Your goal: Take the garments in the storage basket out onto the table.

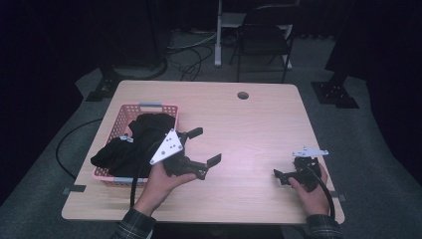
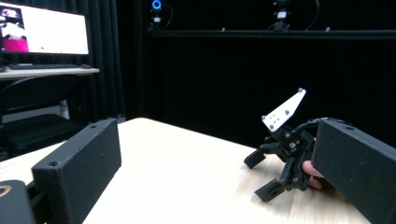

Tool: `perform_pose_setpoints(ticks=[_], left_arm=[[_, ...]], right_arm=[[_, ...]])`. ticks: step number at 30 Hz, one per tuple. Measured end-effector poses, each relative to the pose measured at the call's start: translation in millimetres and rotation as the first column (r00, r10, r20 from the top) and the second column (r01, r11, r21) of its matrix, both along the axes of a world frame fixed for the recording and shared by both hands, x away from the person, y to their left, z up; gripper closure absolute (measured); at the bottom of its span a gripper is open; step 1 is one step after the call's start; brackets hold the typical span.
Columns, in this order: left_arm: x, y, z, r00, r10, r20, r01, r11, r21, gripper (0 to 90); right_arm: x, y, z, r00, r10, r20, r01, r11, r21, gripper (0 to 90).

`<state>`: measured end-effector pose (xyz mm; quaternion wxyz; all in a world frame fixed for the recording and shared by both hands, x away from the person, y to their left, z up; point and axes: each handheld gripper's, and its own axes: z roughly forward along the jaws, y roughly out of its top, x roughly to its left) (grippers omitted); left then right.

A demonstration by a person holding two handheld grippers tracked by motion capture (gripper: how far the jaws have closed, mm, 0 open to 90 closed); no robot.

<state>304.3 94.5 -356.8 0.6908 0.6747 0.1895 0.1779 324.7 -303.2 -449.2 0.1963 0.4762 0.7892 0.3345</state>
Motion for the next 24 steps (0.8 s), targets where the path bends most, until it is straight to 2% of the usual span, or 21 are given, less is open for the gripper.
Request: perform_pose_setpoints(ticks=[10,24], left_arm=[[-0.5,9.4,7.0,0.9996,-0.023,0.015,0.023,0.9997,0.008,1.1],[6.1,34.8,12.0,0.9983,0.035,0.047,-0.035,0.9994,0.004,1.1]], right_arm=[[0.0,0.1,0.0,1.0,-0.001,0.0,0.001,1.0,0.0,0.0],[0.0,0.1,0.0,1.0,-0.001,0.0,0.001,1.0,0.0,0.0]])
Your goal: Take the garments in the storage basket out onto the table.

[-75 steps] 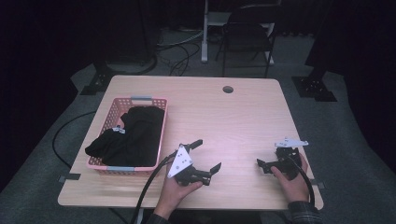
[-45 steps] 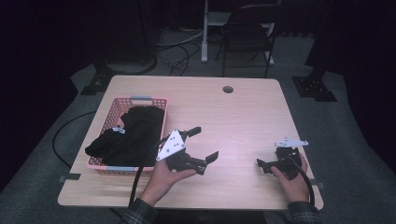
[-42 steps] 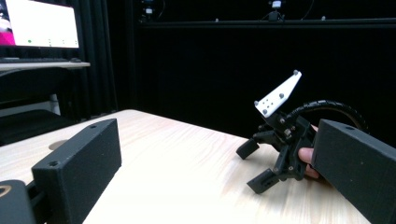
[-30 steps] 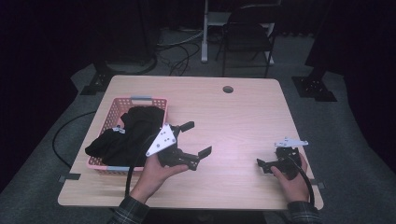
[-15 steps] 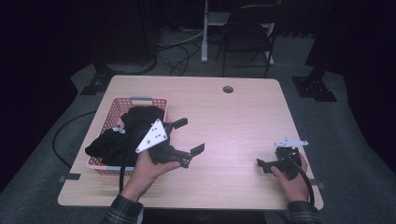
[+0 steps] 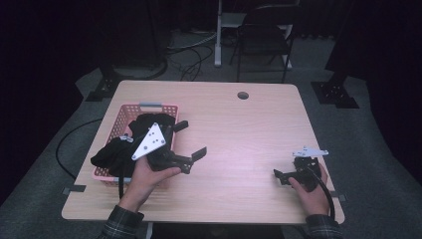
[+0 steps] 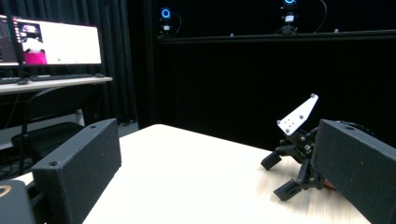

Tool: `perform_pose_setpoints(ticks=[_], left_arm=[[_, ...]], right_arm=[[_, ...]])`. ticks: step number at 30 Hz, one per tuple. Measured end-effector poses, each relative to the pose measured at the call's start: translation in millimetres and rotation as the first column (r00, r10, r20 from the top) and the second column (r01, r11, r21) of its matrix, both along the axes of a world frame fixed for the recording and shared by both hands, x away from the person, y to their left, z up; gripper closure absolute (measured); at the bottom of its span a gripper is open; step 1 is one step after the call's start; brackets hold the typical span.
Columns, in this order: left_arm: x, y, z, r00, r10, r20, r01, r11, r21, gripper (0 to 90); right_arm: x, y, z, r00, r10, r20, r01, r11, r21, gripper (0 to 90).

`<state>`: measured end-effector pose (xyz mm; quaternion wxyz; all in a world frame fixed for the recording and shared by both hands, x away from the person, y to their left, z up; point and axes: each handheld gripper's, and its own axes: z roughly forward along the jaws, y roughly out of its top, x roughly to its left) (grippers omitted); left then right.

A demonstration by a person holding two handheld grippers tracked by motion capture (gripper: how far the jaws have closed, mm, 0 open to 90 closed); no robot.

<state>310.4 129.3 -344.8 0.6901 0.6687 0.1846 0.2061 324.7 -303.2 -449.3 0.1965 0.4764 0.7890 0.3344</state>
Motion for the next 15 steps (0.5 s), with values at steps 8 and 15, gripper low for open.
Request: perform_pose_setpoints(ticks=[8,15], left_arm=[[3.9,9.1,-0.2,0.9997,0.024,-0.005,-0.024,0.9997,0.007,1.1],[7.0,17.4,-0.2,0.9991,0.041,-0.015,-0.041,0.9992,0.006,1.1]], right_arm=[[0.1,0.1,0.0,1.0,-0.001,0.0,0.001,1.0,0.0,0.0],[0.1,0.1,0.0,1.0,-0.001,0.0,0.001,1.0,0.0,0.0]])
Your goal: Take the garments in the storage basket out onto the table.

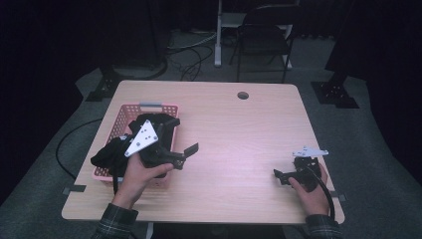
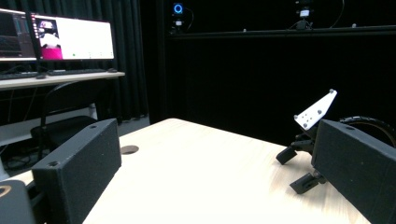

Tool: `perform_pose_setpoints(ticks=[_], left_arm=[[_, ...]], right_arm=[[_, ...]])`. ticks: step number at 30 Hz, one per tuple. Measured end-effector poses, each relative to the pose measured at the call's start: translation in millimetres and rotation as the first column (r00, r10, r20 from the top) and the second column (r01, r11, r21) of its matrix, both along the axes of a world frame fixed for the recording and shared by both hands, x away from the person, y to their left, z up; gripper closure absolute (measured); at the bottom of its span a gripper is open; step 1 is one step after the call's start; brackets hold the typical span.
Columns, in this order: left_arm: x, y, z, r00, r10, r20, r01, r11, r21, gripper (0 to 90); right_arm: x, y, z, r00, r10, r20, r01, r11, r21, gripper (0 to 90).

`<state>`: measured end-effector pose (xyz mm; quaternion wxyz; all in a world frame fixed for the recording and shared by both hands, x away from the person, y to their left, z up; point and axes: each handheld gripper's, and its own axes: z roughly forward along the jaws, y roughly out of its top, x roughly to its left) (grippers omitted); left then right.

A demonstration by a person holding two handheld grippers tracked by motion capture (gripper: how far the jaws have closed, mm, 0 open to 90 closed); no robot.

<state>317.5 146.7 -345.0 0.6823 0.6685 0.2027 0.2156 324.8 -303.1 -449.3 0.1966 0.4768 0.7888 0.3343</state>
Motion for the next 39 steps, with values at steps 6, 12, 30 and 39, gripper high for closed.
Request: perform_pose_setpoints(ticks=[6,12,30,39], left_arm=[[2.0,9.3,1.6,0.9998,0.022,0.003,-0.022,0.9998,0.002,1.1],[2.6,18.8,3.1,0.9995,0.031,0.006,-0.031,0.9995,0.006,1.1],[4.0,55.9,10.0,0.9971,0.076,0.009,-0.076,0.9969,0.022,1.1],[3.8,76.3,12.6,0.9956,0.092,0.015,-0.092,0.9957,0.009,1.1]], right_arm=[[0.0,0.0,0.0,1.0,0.0,0.0,0.0,1.0,0.0,0.0],[0.0,0.0,0.0,1.0,0.0,0.0,0.0,1.0,0.0,0.0],[0.0,0.0,0.0,1.0,0.001,0.0,-0.001,1.0,0.0,0.0],[0.0,0.0,0.0,1.0,0.0,0.0,0.0,1.0,0.0,0.0]])
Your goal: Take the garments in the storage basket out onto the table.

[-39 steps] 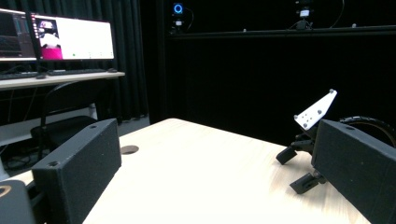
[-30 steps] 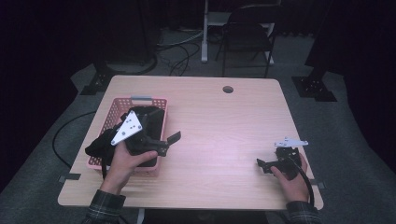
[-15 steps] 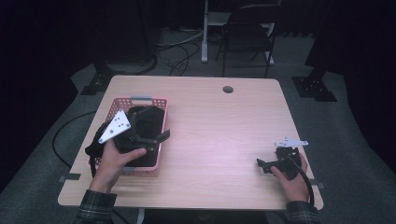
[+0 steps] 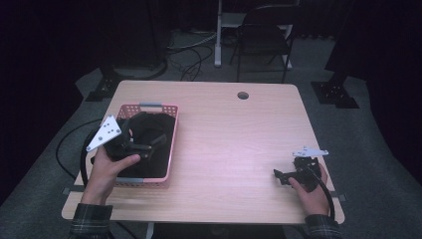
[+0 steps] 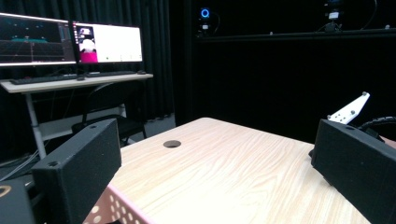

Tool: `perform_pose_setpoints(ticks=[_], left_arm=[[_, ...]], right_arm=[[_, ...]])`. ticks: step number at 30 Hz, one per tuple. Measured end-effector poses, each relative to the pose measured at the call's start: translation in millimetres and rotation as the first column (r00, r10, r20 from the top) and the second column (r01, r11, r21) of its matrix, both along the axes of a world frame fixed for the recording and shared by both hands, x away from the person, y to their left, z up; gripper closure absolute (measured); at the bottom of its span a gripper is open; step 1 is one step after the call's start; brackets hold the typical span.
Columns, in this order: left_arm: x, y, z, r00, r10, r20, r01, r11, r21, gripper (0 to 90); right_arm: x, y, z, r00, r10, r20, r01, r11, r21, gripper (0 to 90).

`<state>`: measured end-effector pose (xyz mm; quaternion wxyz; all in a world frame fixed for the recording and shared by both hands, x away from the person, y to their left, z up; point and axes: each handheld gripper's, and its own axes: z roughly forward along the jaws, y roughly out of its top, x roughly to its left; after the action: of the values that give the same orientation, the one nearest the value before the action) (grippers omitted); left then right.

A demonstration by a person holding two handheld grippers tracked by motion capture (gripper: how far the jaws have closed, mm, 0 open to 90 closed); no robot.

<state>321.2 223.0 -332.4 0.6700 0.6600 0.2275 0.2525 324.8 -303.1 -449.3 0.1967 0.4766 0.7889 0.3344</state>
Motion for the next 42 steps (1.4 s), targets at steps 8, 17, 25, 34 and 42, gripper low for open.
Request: perform_pose_setpoints(ticks=[8,17,25,34,42], left_arm=[[0.2,18.0,-1.4,0.9998,0.018,-0.006,-0.018,0.9998,0.009,1.1],[-0.5,41.4,-3.2,0.9983,0.055,-0.02,-0.055,0.9984,0.015,1.1],[-0.9,56.6,-7.2,0.9967,0.076,-0.029,-0.075,0.9962,0.046,1.1],[2.3,67.1,-18.6,0.9949,0.09,-0.046,-0.086,0.9928,0.084,1.1],[7.7,67.5,-28.6,0.9906,0.11,-0.08,-0.098,0.9846,0.145,1.1]], right_arm=[[0.0,0.0,0.0,1.0,0.0,0.0,0.0,1.0,0.0,0.0],[0.0,0.0,0.0,1.0,0.0,0.0,0.0,1.0,0.0,0.0],[0.0,0.0,0.0,1.0,0.0,0.0,0.0,1.0,0.0,0.0],[0.0,0.0,0.0,1.0,0.0,0.0,0.0,1.0,0.0,0.0],[0.0,0.0,0.0,1.0,0.0,0.0,0.0,1.0,0.0,0.0]])
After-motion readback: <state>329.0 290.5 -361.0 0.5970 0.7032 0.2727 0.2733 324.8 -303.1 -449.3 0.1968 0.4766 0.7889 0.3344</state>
